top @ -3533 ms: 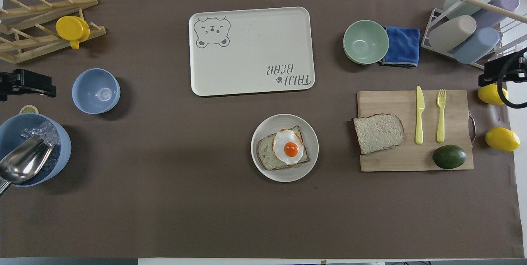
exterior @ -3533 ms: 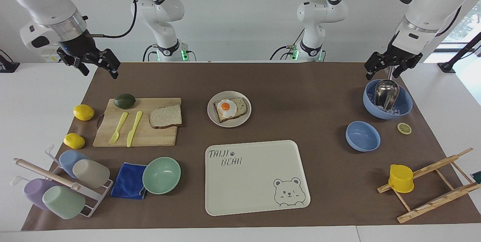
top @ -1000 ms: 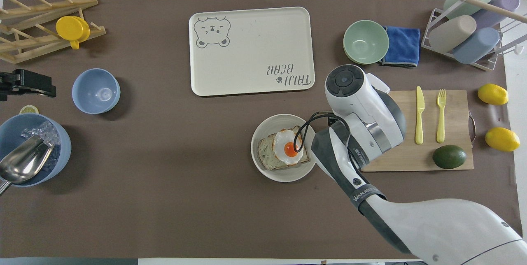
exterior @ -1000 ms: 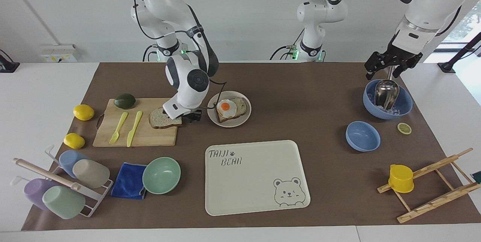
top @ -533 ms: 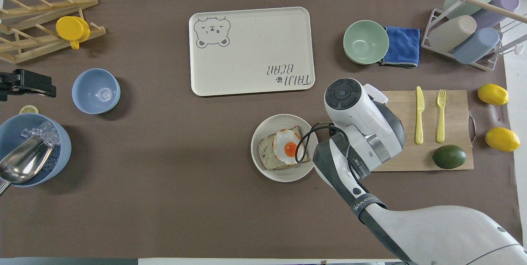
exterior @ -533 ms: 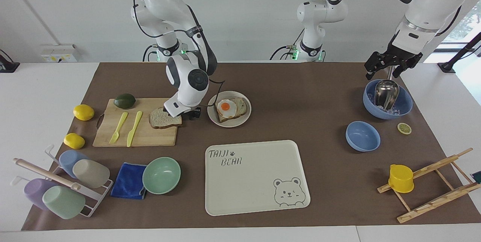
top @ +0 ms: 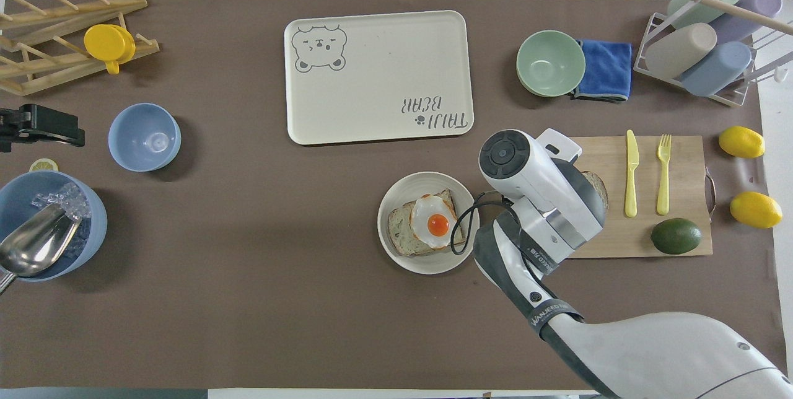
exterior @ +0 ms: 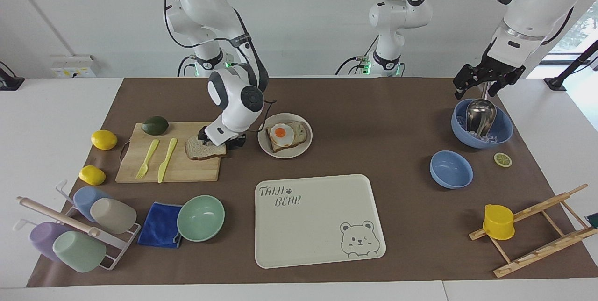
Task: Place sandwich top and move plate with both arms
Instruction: 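Grasp the bread slice with the right gripper and lift it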
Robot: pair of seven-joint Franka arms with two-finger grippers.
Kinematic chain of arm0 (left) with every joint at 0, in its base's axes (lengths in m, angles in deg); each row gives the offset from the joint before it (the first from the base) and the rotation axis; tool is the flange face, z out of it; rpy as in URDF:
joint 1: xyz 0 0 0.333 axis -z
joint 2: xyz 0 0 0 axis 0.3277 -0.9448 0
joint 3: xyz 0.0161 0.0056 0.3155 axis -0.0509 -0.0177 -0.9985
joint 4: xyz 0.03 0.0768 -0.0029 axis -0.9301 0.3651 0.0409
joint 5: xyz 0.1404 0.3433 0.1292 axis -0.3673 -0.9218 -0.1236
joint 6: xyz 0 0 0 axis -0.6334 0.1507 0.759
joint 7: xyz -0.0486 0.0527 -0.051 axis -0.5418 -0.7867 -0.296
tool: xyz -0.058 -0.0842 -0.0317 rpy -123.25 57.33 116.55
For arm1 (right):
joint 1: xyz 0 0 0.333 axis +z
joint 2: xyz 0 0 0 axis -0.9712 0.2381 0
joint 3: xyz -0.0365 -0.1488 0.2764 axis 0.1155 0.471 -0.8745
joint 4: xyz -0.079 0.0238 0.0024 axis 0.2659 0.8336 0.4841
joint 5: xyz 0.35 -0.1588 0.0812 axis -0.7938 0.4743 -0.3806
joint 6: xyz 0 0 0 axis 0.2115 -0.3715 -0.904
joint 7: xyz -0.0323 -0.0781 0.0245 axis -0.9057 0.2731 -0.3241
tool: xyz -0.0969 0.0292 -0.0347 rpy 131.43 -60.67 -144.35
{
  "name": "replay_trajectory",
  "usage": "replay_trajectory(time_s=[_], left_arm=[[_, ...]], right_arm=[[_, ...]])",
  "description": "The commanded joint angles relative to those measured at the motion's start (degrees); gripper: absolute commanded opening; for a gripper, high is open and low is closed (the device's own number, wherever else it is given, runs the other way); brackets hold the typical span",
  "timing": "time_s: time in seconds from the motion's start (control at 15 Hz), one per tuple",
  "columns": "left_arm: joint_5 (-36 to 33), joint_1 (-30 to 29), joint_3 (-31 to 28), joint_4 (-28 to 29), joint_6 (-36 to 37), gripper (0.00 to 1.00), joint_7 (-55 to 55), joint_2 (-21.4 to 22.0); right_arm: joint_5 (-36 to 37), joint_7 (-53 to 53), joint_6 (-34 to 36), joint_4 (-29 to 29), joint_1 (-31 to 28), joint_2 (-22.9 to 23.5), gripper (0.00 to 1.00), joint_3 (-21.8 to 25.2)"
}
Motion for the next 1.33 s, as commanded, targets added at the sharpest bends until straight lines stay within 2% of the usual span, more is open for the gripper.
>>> replay_trajectory(time_s=[0.0, 0.07, 0.33, 0.53, 0.87, 1.07, 1.2, 1.27], left_arm=[[-0.71, 0.19, -0.19, 1.73, -0.17, 1.00, -0.09, 1.58], [-0.71, 0.19, -0.19, 1.73, -0.17, 1.00, -0.09, 1.58], [-0.71, 0.10, -0.19, 1.82, -0.17, 1.00, -0.18, 1.67], [-0.71, 0.10, -0.19, 1.99, -0.17, 1.00, -0.18, 1.76], [-0.71, 0.10, -0.20, 2.61, -0.09, 1.00, 0.00, 2.02], [-0.71, 0.02, -0.28, 2.69, 0.09, 1.00, 0.00, 2.20], [-0.71, 0.02, -0.28, 2.69, 0.00, 1.00, 0.00, 2.20], [-0.71, 0.02, -0.28, 2.69, 0.00, 1.00, -0.09, 2.20]], right_arm=[[1.36, 0.86, -0.89, -1.53, 1.25, -1.70, 0.84, -0.11], [1.36, 0.95, -0.97, -1.53, 1.43, -1.70, 0.74, -0.20], [1.45, 0.86, -1.50, -1.61, 1.43, -1.70, 0.57, -0.20], [1.45, 0.42, -1.50, -1.70, 1.43, -1.70, 0.53, -0.20], [2.67, -0.97, -1.15, -1.70, 1.43, -1.70, 0.38, -0.11], [3.73, -2.04, -0.71, -1.35, 1.52, -1.70, 0.21, -0.20], [3.73, -2.65, 0.69, 0.57, 1.52, -1.43, 0.00, -0.20], [3.73, -2.91, 2.09, 2.15, 1.61, -1.08, 0.00, -0.20]])
